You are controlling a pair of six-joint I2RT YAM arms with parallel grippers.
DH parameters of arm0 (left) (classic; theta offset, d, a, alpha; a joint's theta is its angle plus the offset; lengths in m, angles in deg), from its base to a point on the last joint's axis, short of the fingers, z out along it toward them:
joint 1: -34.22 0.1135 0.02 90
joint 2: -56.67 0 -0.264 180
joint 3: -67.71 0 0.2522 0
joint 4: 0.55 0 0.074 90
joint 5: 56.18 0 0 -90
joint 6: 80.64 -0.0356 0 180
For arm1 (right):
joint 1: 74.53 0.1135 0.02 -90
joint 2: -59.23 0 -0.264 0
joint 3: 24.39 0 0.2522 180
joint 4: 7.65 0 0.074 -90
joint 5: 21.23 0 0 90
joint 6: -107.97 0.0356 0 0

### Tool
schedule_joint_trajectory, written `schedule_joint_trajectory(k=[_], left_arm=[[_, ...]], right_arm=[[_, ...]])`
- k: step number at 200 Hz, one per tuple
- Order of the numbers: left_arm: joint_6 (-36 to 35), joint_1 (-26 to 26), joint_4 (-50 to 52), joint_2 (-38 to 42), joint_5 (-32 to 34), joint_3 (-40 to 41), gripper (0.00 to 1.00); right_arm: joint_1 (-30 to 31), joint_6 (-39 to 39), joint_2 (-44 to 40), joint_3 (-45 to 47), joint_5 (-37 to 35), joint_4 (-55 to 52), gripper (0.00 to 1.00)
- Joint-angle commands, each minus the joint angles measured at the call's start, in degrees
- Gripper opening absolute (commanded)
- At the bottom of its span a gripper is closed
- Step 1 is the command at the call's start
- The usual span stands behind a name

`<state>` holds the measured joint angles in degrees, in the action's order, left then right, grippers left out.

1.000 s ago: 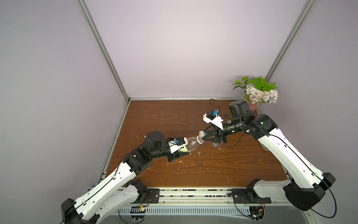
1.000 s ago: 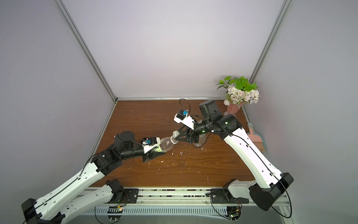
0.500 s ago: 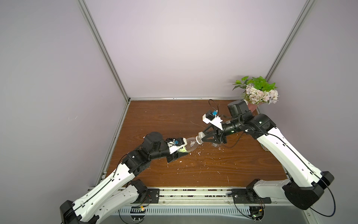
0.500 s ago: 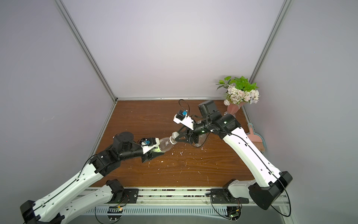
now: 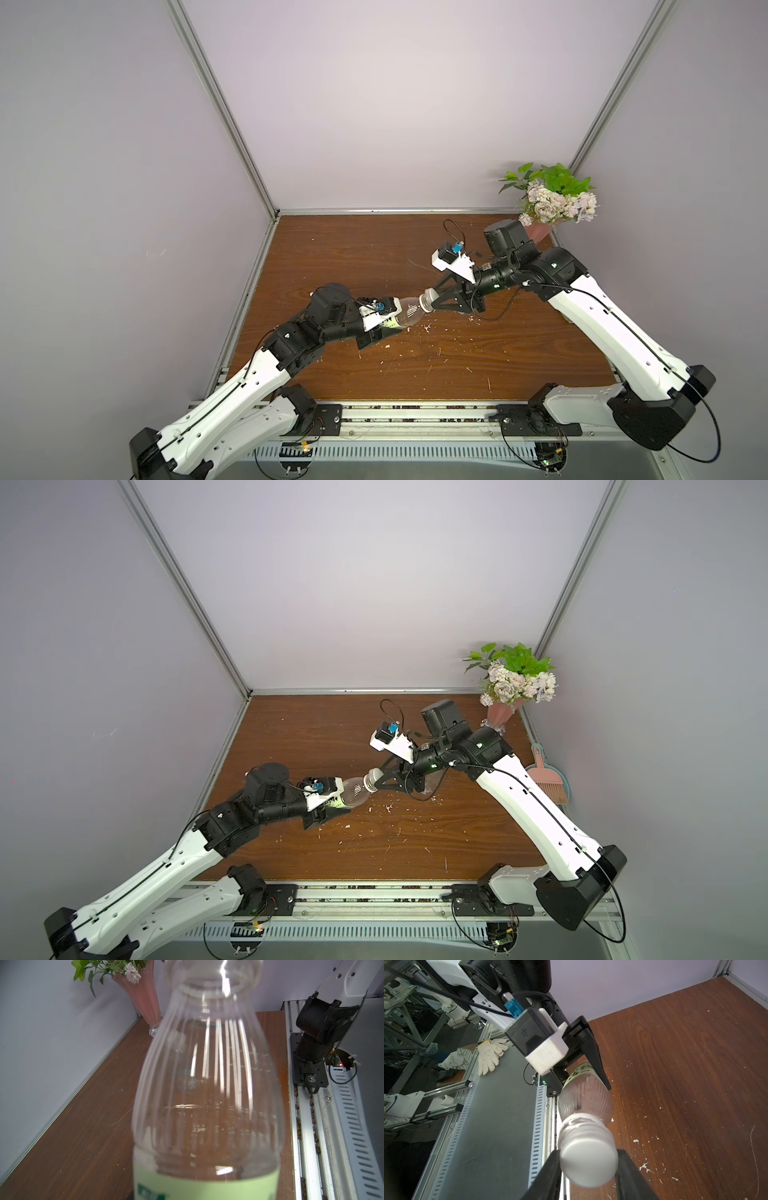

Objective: Screw on the bottle caps
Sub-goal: Screw the bottle cap onto the plastic bottle.

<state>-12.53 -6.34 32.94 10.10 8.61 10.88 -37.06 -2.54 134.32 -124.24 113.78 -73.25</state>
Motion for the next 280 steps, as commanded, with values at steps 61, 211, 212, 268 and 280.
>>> schedule_joint_trajectory(k=[61, 211, 212, 268, 280], left_arm=[[-0.08, -0.58, -6.31, 0.16, 0.10, -0.66, 0.51], [-0.35, -0.58, -4.43, -1.63, -0.76, -2.77, 0.44], [-0.39, -0.58, -4.43, -1.61, -0.78, -2.79, 0.44], [-0.52, -0.63, -4.96, -0.46, -1.32, -2.52, 0.44], [-0.74, -0.66, -4.96, -0.46, -1.21, -2.60, 0.44]], right_arm=[[3.91, 0.20, -0.72, 0.32, 0.54, -0.34, 0.28], [4.86, 1.06, 0.78, -0.17, -5.82, -0.46, 0.29], [4.88, 1.03, 0.90, -0.20, -5.82, -0.50, 0.29], [5.31, 1.95, 4.23, -1.65, -2.94, -0.57, 0.28], [5.68, 2.63, 5.03, -2.11, -2.66, -0.69, 0.29]])
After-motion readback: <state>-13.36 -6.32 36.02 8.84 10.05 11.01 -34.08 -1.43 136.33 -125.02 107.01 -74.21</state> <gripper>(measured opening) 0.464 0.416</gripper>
